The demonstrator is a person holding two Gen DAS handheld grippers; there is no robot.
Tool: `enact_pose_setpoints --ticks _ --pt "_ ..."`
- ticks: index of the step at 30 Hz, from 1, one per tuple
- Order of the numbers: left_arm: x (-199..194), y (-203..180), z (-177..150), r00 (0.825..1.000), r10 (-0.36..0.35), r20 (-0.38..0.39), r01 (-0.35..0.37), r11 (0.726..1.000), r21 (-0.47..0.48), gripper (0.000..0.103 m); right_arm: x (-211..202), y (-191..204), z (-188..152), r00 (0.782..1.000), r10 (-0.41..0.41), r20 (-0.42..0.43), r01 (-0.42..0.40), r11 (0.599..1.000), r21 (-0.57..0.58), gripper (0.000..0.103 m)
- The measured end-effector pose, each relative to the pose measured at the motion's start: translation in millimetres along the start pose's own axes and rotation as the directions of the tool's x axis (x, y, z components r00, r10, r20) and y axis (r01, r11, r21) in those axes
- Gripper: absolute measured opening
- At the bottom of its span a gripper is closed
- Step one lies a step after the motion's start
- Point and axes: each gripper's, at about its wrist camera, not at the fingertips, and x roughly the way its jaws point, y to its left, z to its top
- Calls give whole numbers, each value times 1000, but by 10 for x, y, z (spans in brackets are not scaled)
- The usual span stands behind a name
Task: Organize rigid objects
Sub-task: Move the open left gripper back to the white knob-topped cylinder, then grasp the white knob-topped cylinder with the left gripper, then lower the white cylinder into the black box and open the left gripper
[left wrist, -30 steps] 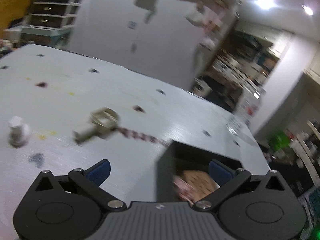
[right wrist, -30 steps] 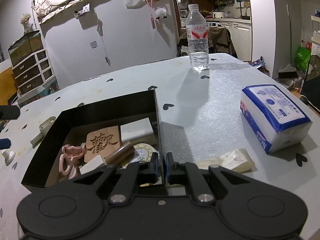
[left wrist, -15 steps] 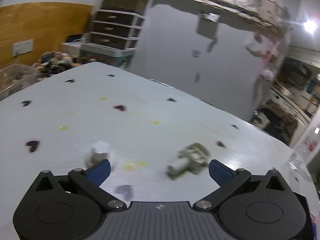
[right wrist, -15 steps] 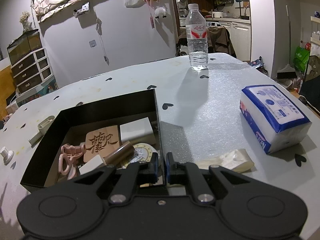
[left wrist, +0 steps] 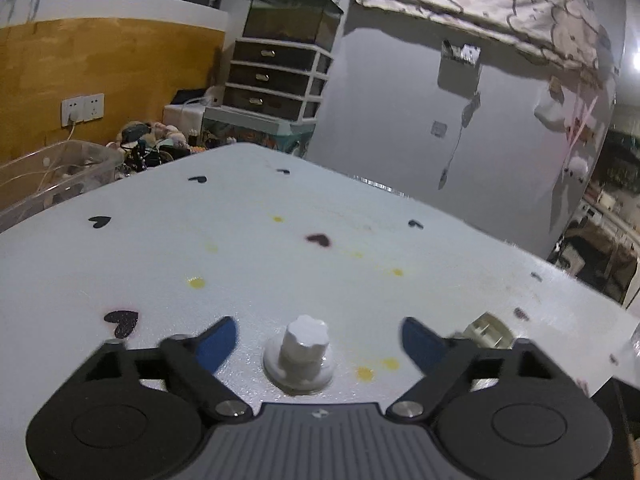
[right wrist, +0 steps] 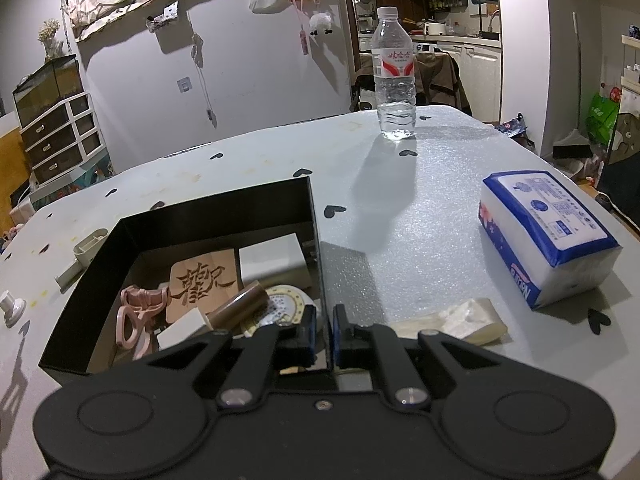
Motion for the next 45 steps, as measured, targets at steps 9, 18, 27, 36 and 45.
enact_pose_setpoints --ticks 9,18,27,36,45 --pt "228 -39 -65 999 35 -29 -32 996 84 33 -2 9 2 1000 -6 -2 6 1000 0 9" --pt "224 -13 -56 999 23 -32 -20 996 90 30 -2 8 4 1000 -5 -2 5 1000 0 9" --pt "-239 -285 88 949 -308 -64 314 940 132 29 -3 7 -2 1000 -8 -3 7 1000 -1 10" --pt "-663 -973 -86 779 -598 -189 627 730 272 29 -1 -3 -5 1000 -6 -3 6 1000 1 10" --pt "-856 -1409 -398 653 -683 -326 754 549 361 29 12 -7 -4 1000 -5 -4 5 1000 2 10"
